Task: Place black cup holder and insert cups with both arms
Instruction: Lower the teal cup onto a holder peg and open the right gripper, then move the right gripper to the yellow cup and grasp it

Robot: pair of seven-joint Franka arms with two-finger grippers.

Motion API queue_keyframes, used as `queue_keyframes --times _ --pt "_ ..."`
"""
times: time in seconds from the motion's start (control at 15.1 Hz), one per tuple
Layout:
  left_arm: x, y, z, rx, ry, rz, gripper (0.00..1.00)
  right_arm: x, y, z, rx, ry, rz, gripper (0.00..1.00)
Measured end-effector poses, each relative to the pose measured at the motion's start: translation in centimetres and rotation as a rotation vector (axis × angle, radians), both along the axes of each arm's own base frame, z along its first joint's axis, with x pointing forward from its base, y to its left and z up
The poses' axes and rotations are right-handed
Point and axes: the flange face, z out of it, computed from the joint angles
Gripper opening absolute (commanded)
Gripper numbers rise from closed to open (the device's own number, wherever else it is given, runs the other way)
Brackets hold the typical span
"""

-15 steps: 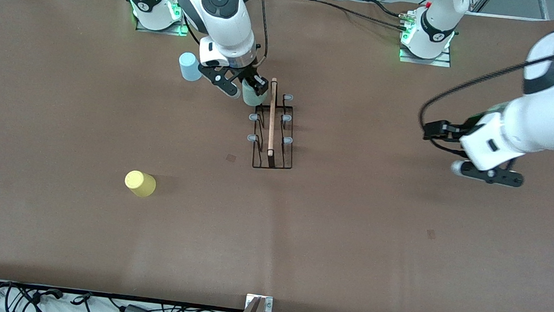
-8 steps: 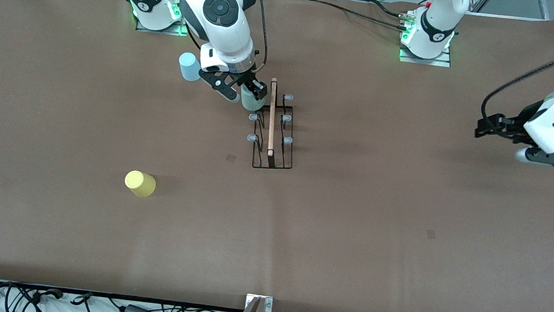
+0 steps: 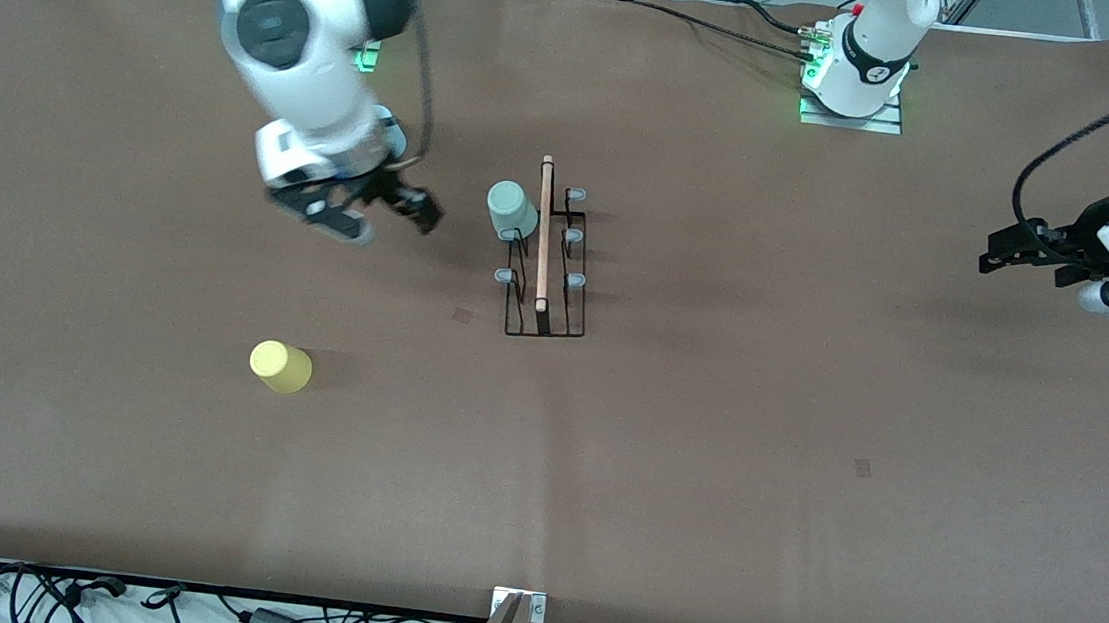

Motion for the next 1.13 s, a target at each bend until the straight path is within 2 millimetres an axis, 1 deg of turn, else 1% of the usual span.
queue_keyframes --times 0.07,0.13,0.2,0.27,0.33,0.4,0.46,0.6,0.73,0.86,1.0,1.13 --pt "-0.1 -0.8 0.5 0.020 -0.007 -0.020 1.00 1.8 -4.0 -0.6 -0.007 -0.004 0.055 1.00" --pt "-0.3 -1.2 0.8 0.030 -0.006 -0.032 1.00 3.5 -8.0 -1.5 -0.013 -0.011 0.107 1.00" --pt "-0.6 -1.4 1.0 0.033 0.000 -0.037 1.00 5.0 -11.5 -2.7 -0.019 -0.024 0.161 1.00" --pt "-0.7 -1.5 1.1 0.033 0.007 -0.039 1.00 6.1 -14.3 -4.3 -0.028 -0.032 0.214 1.00" --pt "-0.9 -1.6 1.2 0.033 0.012 -0.040 1.00 7.1 -16.3 -6.2 -0.037 -0.033 0.261 1.00" --pt "-0.9 -1.6 1.2 0.033 0.015 -0.041 1.00 7.9 -17.2 -8.1 -0.043 -0.033 0.294 1.00" --pt "-1.0 -1.8 1.2 0.033 0.018 -0.044 1.00 8.8 -17.4 -9.8 -0.047 -0.034 0.313 1.00" --pt "-1.1 -2.7 1.2 0.034 0.019 -0.058 1.00 10.3 -16.5 -12.3 -0.050 -0.035 0.333 1.00" --pt "-1.3 -3.2 1.5 0.034 0.019 -0.065 1.00 11.6 -15.6 -13.8 -0.051 -0.040 0.345 1.00" --pt "-1.8 -3.1 2.0 0.035 0.015 -0.064 1.00 12.5 -15.2 -14.9 -0.054 -0.069 0.349 1.00" --pt "-2.2 -3.0 2.7 0.035 0.007 -0.060 1.00 13.0 -15.2 -16.4 -0.057 -0.087 0.350 1.00" --pt "-2.6 -3.1 2.9 0.036 0.006 -0.057 1.00 13.3 -15.2 -18.1 -0.060 -0.109 0.351 1.00"
